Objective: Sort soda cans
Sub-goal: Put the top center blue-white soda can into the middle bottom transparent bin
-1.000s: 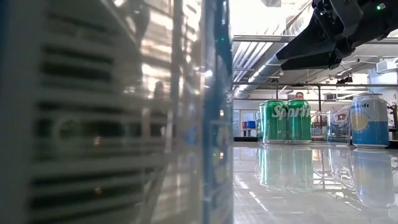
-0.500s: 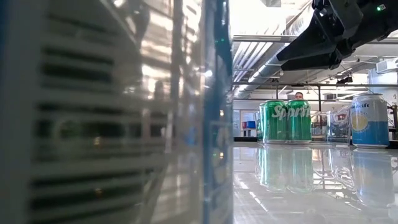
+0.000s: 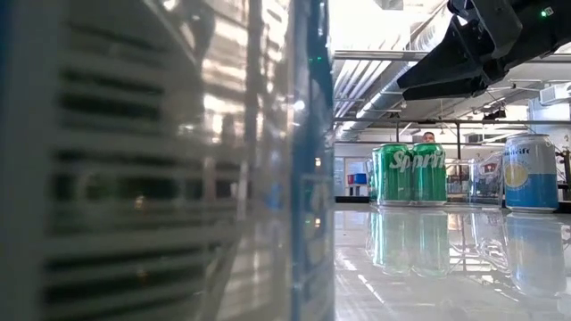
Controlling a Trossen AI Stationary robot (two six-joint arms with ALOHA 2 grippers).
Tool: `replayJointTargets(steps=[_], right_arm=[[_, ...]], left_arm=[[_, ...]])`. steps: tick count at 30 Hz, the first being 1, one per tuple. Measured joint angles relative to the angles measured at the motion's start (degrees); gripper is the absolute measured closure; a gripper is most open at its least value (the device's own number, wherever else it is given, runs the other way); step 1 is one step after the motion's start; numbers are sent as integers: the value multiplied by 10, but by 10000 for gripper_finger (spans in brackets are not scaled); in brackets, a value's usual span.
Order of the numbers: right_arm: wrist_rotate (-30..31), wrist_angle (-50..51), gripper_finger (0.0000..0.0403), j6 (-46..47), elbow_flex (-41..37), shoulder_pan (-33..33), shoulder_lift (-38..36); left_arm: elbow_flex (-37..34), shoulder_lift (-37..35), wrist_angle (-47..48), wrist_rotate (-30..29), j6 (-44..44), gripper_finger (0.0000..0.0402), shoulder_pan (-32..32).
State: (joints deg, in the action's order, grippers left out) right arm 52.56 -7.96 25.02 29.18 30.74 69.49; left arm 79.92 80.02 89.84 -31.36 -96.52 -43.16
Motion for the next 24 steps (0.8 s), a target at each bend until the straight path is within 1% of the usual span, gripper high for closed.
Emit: replayJointTargets(steps=[3, 4, 9, 11, 15, 20, 24], right_arm=[[0, 0, 132, -5, 0, 0, 0], [0, 0, 132, -6, 0, 0, 0], [0, 0, 132, -6, 0, 0, 0], [0, 0, 132, -6, 0, 0, 0], [0, 0, 132, -3, 0, 0, 0], [0, 0, 132, 0, 0, 0, 0], [0, 0, 132, 0, 0, 0, 0]], left_arm=[[-64, -24, 2, 48, -46, 119, -8], [-83, -33, 2, 56, -59, 119, -10], [-175, -108, 3, 60, -106, 119, -4], [-208, -140, 3, 71, -123, 119, -4], [-274, -193, 1, 133, -148, 119, -4], [-317, -211, -22, 205, -121, 119, -4], [-320, -211, -17, 223, -108, 119, -4]])
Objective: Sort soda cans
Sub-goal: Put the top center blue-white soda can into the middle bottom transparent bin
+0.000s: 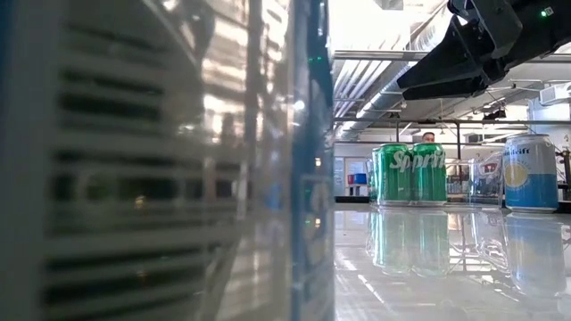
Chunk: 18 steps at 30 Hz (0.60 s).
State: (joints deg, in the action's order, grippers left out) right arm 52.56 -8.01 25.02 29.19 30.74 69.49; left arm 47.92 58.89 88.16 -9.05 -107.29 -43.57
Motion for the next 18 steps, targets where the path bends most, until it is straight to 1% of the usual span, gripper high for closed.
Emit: replayJointTargets(steps=[10, 18], right_arm=[[0, 0, 132, 0, 0, 0, 0], [0, 0, 132, 0, 0, 0, 0]], left_arm=[[0, 1, -42, 20, 43, 119, 0], [0, 1, -43, 20, 59, 106, 0]])
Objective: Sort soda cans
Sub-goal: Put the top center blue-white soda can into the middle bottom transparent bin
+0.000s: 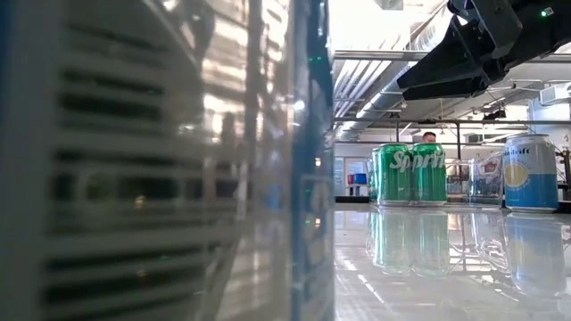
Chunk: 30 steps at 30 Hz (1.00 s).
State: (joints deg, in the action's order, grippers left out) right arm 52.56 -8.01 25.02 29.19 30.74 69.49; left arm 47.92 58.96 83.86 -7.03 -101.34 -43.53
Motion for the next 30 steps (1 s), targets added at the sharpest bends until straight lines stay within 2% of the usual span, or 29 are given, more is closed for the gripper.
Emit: replayJointTargets(steps=[12, 18, 23, 30], right_arm=[[0, 0, 132, -4, 0, 0, 0], [0, 0, 132, 0, 0, 0, 0], [0, 0, 132, 0, 0, 0, 0], [0, 0, 132, 0, 0, 0, 0]], left_arm=[[-61, 0, -48, 12, -3, 103, 0], [-62, 0, -51, 11, -4, 101, 0], [-62, 0, -55, 13, 0, 83, 0], [-60, -10, -57, 34, 0, 71, 0]])
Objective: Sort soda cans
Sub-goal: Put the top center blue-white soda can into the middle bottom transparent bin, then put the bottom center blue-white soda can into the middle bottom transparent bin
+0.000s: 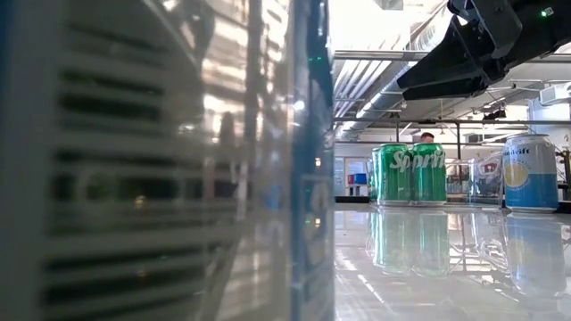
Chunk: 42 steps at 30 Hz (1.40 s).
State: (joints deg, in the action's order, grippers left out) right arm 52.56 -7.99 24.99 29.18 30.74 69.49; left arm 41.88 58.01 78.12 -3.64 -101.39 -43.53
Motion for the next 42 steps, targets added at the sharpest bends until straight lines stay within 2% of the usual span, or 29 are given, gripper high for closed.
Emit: replayJointTargets(steps=[5, 10, 16, 20, 24, 28, 31, 33, 37, 42], right_arm=[[0, 0, 132, -2, 0, 0, 0], [0, 0, 132, -2, 0, 0, 0], [10, 0, 132, -2, 0, 0, 0], [10, 0, 132, 0, 0, 0, 0], [10, 0, 132, 0, 0, 0, 0], [10, 0, 132, 0, 0, 0, 0], [9, 0, 132, 0, 0, 0, 0], [9, 0, 132, 1, 0, 0, 0], [9, 1, 132, 8, 0, 0, 0], [4, 5, 132, 44, 0, 0, 0]], left_arm=[[40, -24, 8, 1, -3, 71, 0], [123, -29, 41, -84, 33, 71, 0], [210, -22, 25, -215, 140, 71, 0], [227, -8, -25, -247, 229, 71, 0], [227, 28, -129, -273, 355, 71, 5], [227, 88, -294, -264, 551, 71, 30], [227, 138, -444, -215, 719, 71, 55], [227, 167, -520, -174, 797, 71, 73], [227, 208, -604, -134, 876, 71, 100], [227, 234, -624, -121, 921, 71, 118]])
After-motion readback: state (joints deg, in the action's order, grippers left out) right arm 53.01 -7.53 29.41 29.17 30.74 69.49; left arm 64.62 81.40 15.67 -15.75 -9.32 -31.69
